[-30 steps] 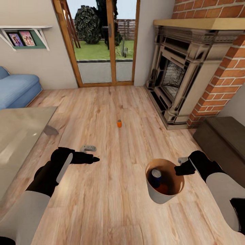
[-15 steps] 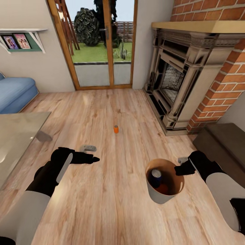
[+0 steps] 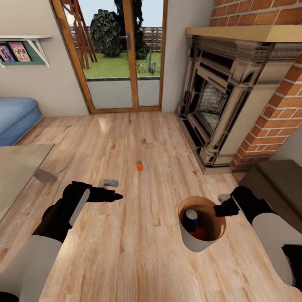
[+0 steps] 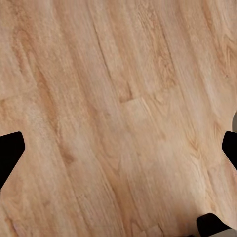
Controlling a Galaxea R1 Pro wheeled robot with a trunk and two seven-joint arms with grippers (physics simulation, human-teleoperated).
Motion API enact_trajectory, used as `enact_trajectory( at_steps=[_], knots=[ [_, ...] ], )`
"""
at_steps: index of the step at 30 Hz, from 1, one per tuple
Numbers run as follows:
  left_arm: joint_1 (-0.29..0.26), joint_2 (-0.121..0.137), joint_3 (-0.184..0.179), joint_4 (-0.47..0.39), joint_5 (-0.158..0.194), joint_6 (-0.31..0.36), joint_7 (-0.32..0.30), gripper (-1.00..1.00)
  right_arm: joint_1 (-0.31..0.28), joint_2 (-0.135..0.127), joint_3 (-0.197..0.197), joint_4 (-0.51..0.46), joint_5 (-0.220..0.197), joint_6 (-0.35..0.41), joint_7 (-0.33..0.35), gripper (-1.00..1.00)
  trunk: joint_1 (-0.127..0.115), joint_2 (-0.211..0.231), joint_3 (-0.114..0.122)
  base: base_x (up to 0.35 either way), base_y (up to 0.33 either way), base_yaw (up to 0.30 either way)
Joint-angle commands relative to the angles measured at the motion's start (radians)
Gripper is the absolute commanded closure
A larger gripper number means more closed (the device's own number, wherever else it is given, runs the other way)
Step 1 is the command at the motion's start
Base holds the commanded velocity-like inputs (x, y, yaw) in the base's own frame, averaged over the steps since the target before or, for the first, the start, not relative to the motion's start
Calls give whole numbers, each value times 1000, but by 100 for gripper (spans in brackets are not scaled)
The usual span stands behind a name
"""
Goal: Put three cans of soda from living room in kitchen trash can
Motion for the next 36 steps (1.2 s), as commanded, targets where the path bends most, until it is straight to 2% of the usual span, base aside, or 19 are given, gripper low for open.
enact_trajectory(
  at_steps=[1,14,23,36],
  knots=[
    [0,0,0,0,0,0,0,-100,0,1,-2,0,-20,7,4,100,0,0,0,320,-63,0],
    [0,0,0,1,0,0,0,-100,0,5,-2,0,-20,7,4,100,0,0,0,325,12,0],
    [0,-12,0,2,-2,0,0,-100,2,16,-2,1,-20,7,-1,100,0,0,0,321,128,0],
    [0,-14,0,2,-3,0,0,-100,4,22,-2,1,-20,7,-3,100,0,0,0,319,141,0]
  ],
)
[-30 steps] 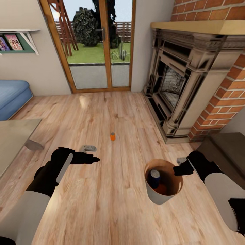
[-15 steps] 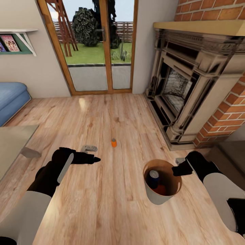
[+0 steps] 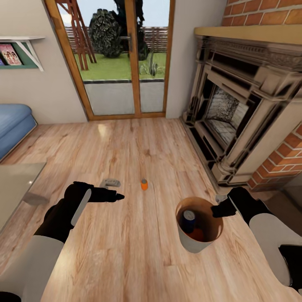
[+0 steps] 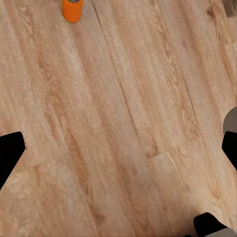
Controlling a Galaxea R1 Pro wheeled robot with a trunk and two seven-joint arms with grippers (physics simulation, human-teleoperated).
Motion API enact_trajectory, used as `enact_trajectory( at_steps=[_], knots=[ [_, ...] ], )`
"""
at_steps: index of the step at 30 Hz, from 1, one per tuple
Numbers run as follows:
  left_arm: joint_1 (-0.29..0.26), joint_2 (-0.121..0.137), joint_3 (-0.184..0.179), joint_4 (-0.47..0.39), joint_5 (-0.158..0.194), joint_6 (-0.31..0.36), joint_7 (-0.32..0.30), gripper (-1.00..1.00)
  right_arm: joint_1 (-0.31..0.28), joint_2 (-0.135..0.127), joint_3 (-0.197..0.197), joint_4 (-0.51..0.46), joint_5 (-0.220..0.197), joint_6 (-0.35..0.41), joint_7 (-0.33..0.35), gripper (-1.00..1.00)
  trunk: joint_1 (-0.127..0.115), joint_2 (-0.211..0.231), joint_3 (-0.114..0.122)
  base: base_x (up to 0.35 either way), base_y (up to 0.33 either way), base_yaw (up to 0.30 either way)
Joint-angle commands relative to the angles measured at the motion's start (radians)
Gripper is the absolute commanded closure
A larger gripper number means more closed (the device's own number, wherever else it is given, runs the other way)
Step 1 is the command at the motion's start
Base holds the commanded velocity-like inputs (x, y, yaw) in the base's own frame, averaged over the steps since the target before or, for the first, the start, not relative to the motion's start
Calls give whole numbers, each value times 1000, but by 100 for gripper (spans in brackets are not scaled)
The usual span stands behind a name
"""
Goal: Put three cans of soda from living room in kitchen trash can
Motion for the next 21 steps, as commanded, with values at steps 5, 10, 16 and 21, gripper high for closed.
enact_trajectory(
  at_steps=[5,10,16,21],
  knots=[
    [1,0,0,0,1,0,0,-100,0,4,-2,0,-22,8,3,100,0,0,0,319,116,0],
    [4,0,0,0,2,0,0,-100,0,4,-3,0,-22,8,3,100,0,0,0,322,59,0],
    [5,0,0,0,2,0,0,-100,0,5,-2,-1,-21,8,3,100,0,0,0,325,13,0],
    [5,0,0,0,0,0,0,-100,0,5,-2,-1,-21,8,3,100,0,0,0,326,3,0]
  ],
)
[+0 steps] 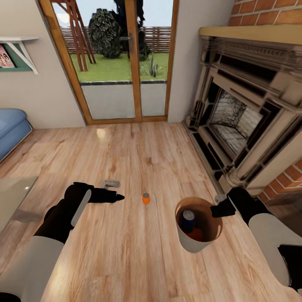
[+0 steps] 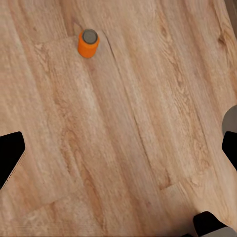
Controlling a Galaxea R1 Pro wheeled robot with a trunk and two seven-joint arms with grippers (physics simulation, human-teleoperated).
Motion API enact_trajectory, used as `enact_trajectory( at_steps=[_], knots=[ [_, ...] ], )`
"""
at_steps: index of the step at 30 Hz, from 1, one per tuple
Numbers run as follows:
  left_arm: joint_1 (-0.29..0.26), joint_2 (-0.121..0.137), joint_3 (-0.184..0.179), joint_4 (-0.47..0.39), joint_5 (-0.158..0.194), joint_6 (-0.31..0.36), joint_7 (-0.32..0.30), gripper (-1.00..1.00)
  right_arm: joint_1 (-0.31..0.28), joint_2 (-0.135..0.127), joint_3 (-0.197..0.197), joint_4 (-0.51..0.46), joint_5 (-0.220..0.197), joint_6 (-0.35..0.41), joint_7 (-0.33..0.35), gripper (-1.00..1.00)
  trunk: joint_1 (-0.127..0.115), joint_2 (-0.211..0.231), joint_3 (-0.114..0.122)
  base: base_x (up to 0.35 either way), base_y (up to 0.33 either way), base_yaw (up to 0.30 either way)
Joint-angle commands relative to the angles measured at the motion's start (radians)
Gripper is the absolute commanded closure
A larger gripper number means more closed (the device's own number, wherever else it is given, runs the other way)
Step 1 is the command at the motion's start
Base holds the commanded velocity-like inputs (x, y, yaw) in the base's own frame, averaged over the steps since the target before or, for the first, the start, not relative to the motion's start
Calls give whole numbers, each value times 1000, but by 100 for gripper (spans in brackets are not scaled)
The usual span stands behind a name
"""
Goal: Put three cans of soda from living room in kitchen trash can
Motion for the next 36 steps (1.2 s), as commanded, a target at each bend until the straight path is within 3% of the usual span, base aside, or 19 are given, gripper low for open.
enact_trajectory(
  at_steps=[1,25,36],
  knots=[
    [0,0,0,0,0,0,0,-100,0,0,-2,0,-19,7,4,100,0,0,0,326,1,0],
    [0,-1,-1,3,-2,0,1,-100,-1,-2,-5,0,-19,7,4,100,0,0,0,326,-9,-2],
    [0,-2,-1,5,-2,0,1,-100,-1,-2,-5,0,-19,7,4,100,0,0,0,326,-75,-175]
  ],
)
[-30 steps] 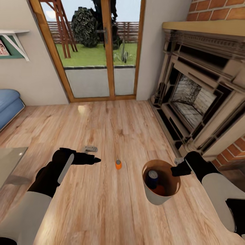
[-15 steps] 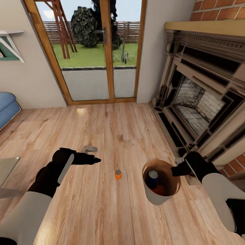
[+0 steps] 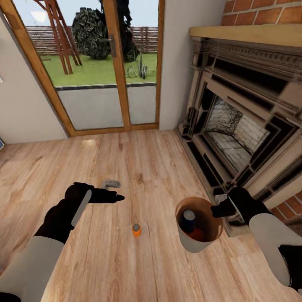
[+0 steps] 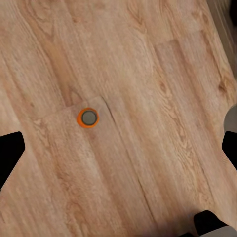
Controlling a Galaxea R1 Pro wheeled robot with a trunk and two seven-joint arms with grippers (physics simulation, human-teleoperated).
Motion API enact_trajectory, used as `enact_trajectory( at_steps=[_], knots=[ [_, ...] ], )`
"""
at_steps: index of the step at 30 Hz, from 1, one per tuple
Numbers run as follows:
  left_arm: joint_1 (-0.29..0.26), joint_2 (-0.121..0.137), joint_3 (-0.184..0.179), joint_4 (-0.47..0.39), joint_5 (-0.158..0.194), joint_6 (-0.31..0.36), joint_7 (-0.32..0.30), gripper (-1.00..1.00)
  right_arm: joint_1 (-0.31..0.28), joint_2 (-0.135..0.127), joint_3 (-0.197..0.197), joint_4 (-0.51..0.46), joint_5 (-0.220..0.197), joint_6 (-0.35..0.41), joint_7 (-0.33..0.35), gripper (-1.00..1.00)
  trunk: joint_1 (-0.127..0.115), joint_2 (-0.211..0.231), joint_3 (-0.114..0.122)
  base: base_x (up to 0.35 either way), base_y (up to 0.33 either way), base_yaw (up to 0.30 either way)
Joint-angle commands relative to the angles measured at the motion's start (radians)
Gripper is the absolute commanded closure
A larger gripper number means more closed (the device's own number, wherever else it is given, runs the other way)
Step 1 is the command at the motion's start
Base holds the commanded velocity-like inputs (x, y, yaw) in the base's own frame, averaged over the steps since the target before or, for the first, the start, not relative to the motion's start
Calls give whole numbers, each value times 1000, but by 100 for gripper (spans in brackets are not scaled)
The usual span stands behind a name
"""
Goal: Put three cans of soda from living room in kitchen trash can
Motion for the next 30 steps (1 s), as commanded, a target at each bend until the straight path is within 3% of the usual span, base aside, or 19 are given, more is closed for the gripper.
enact_trajectory(
  at_steps=[1,11,23,30],
  knots=[
    [0,0,0,1,0,0,0,-100,0,0,-3,0,-26,9,5,100,0,0,0,326,-77,-97],
    [0,1,-1,45,1,0,54,-100,0,2,1,0,-26,9,3,100,0,0,0,326,-37,-21],
    [0,0,-2,53,3,0,59,-100,1,4,1,1,-26,9,3,100,0,0,0,326,-39,0],
    [0,-21,-1,53,-1,0,60,-100,1,17,1,2,-26,9,2,100,0,0,0,323,-124,0]
  ],
)
